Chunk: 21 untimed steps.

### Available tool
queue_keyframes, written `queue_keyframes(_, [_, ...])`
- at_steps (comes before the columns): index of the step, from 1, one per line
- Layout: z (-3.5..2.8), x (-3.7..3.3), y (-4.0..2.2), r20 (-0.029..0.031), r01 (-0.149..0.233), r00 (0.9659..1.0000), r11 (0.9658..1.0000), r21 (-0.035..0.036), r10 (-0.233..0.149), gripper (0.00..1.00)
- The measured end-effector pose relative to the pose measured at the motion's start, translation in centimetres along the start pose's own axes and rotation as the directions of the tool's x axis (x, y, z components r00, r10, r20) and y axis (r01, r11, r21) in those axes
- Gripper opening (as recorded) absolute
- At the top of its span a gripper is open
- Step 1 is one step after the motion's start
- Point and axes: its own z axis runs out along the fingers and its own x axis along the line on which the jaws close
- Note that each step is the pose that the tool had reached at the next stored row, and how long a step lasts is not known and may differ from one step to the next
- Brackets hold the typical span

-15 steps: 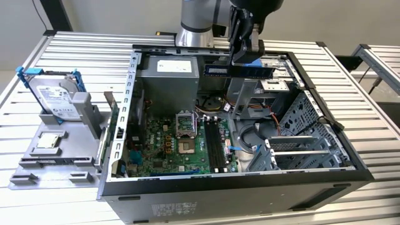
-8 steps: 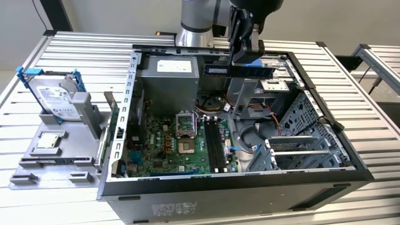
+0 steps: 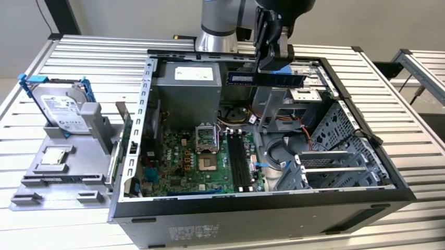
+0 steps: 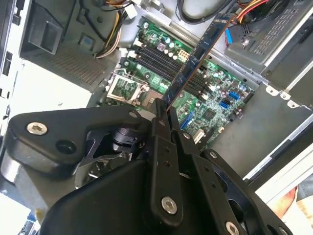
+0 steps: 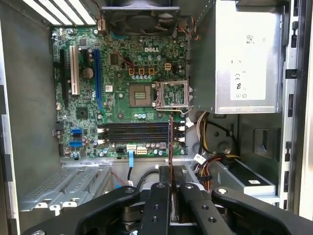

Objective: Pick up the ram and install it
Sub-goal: 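Insert the ram into the slot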

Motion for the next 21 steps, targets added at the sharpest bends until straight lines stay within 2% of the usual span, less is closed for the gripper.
queue_keyframes(3, [0.0, 0.0, 0.0, 0.0, -0.003, 1.0, 1.0, 0.0001, 0.003, 0.0])
queue_keyframes(6, [0.0, 0.0, -0.01, -0.0001, -0.046, 0.9989, 0.9989, 0.0017, 0.046, 0.0])
queue_keyframes(8, [0.0, 0.0, 0.0, -0.0001, -0.075, 0.9972, 0.9972, 0.0029, 0.075, 0.0])
queue_keyframes(11, [0.0, 0.0, 0.0, 0.0, -0.121, 0.9927, 0.9927, 0.0047, 0.121, 0.0])
queue_keyframes(15, [-0.01, 0.0, 0.0, 0.0002, -0.185, 0.9827, 0.9827, 0.0072, 0.185, 0.0])
queue_keyframes(19, [0.0, 0.0, 0.0, 0.0006, -0.246, 0.9693, 0.9692, 0.0096, 0.246, 0.0])
queue_keyframes(21, [0.0, 0.0, 0.0, 0.0006, -0.276, 0.9612, 0.9612, 0.0109, 0.276, 0.0])
